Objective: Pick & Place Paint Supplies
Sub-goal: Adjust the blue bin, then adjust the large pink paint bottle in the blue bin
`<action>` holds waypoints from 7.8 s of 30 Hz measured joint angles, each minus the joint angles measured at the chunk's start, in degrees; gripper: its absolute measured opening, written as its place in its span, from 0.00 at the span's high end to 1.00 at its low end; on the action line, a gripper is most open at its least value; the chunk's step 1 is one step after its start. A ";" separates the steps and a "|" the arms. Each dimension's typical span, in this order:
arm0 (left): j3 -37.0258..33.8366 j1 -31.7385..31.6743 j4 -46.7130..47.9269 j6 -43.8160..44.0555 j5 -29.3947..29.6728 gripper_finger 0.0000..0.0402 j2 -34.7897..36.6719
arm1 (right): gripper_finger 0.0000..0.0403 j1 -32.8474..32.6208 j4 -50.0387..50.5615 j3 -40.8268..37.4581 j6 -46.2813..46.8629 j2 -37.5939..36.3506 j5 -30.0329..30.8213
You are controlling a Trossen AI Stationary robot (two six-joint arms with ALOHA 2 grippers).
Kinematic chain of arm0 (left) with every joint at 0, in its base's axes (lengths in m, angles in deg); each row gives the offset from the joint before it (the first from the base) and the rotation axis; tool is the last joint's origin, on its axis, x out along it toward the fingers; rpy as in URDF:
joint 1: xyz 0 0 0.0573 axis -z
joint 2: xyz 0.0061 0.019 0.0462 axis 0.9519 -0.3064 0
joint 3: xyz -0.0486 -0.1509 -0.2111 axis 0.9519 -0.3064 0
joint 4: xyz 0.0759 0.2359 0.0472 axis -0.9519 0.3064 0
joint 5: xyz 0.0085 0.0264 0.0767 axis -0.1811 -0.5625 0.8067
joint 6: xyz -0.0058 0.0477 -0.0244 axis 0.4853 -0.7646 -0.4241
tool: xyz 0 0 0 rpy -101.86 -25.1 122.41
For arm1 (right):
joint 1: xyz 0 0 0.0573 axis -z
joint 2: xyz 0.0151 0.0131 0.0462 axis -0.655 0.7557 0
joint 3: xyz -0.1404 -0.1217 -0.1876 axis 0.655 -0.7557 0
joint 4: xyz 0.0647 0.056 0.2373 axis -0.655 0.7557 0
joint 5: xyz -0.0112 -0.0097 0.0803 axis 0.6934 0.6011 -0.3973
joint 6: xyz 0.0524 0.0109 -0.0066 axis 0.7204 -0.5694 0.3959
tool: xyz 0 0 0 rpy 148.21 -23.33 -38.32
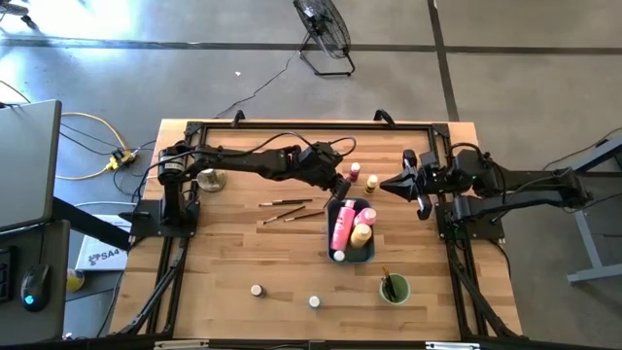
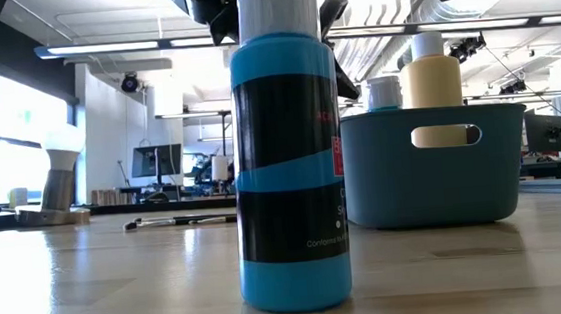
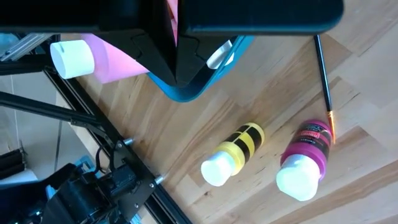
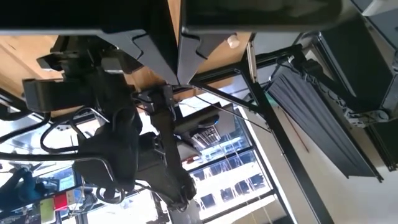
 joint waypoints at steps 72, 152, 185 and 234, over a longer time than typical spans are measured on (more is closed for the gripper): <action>0.52 0.00 16.42 -24.06 -1.61 1.00 17.99 | 1.00 -6.12 21.09 -15.80 35.36 15.63 3.02; 0.52 -0.04 23.82 -27.93 -1.37 1.00 17.84 | 1.00 -6.12 -10.89 -13.46 36.26 37.34 -3.17; 0.52 -0.02 24.90 -25.03 3.15 1.00 17.84 | 1.00 -2.58 -33.53 -13.49 13.13 10.08 8.71; 0.13 0.02 16.92 -15.92 11.72 1.00 14.78 | 1.00 22.89 -33.24 -7.82 13.95 8.92 -33.38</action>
